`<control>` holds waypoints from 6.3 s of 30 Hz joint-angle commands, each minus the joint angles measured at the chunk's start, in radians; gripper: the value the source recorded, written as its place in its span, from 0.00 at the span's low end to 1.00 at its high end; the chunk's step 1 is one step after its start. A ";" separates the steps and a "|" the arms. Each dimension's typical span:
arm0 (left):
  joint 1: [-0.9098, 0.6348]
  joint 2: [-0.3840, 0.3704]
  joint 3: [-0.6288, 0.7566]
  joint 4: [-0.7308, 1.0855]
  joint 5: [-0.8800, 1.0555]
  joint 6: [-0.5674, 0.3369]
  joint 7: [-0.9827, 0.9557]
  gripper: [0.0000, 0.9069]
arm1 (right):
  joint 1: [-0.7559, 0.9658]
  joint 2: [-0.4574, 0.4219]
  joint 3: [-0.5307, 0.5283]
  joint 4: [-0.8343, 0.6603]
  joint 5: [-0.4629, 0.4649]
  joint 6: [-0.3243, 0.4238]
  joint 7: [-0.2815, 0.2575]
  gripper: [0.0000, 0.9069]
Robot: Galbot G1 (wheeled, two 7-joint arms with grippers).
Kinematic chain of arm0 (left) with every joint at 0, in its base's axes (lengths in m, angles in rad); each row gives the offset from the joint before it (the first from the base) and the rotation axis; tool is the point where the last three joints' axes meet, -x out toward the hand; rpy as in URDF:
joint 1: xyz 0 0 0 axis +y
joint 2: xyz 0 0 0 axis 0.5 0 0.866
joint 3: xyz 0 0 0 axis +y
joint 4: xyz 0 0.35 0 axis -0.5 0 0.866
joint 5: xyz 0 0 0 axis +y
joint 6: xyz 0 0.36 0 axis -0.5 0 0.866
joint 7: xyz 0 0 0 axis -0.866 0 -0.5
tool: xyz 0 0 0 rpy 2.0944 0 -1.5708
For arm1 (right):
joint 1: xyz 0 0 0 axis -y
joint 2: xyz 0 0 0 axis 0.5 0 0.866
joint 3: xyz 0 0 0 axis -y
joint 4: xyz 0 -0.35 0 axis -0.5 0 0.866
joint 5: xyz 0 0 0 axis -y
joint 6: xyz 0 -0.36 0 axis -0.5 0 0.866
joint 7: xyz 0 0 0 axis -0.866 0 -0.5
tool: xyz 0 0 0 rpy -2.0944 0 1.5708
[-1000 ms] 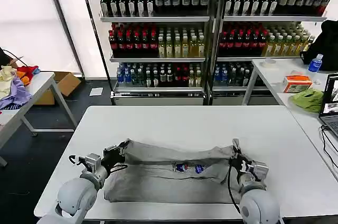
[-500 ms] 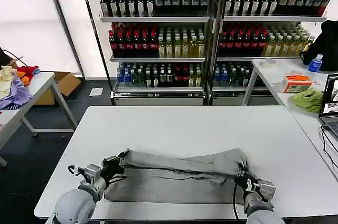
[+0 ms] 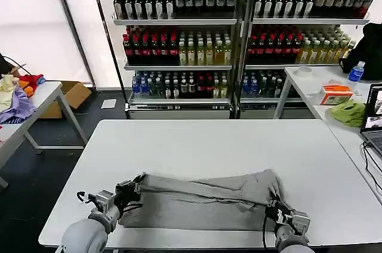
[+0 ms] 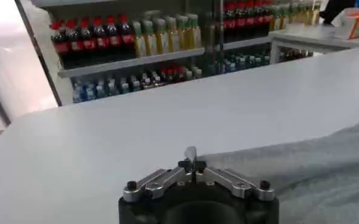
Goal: Fold and organize the clothes.
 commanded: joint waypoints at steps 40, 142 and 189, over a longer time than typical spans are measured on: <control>0.109 -0.100 -0.111 -0.255 0.078 0.056 -0.075 1.00 | -0.017 -0.022 0.115 0.297 -0.016 -0.051 -0.007 1.00; -0.005 -0.155 0.033 -0.124 0.116 0.116 -0.087 0.00 | -0.013 0.024 0.091 0.307 -0.063 -0.049 0.025 1.00; 0.057 -0.006 -0.444 -0.031 -0.265 0.055 -0.070 1.00 | 0.097 -0.002 -0.030 0.173 -0.045 -0.011 0.020 1.00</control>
